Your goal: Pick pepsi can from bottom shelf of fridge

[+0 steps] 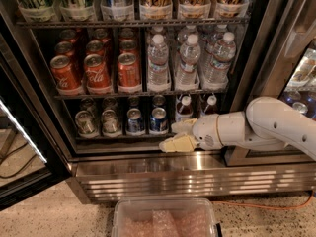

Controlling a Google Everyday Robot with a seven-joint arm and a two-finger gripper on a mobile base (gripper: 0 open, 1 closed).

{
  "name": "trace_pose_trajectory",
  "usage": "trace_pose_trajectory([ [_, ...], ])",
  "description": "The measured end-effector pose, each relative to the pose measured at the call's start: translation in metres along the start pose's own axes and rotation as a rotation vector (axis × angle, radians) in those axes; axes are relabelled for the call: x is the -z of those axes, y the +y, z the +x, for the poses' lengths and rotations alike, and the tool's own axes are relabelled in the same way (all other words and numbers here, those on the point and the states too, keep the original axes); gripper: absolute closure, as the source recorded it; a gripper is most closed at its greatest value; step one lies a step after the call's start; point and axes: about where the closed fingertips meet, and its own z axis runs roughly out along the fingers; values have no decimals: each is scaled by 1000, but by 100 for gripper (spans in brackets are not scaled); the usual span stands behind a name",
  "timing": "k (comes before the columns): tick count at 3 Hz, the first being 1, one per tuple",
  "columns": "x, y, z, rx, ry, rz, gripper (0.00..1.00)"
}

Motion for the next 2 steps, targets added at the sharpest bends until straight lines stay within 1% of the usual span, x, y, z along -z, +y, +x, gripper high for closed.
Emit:
trace_pose_trajectory([
  [1, -2, -1, 15, 4, -4, 50, 49],
  [2, -31, -27, 32, 19, 18, 95, 31],
])
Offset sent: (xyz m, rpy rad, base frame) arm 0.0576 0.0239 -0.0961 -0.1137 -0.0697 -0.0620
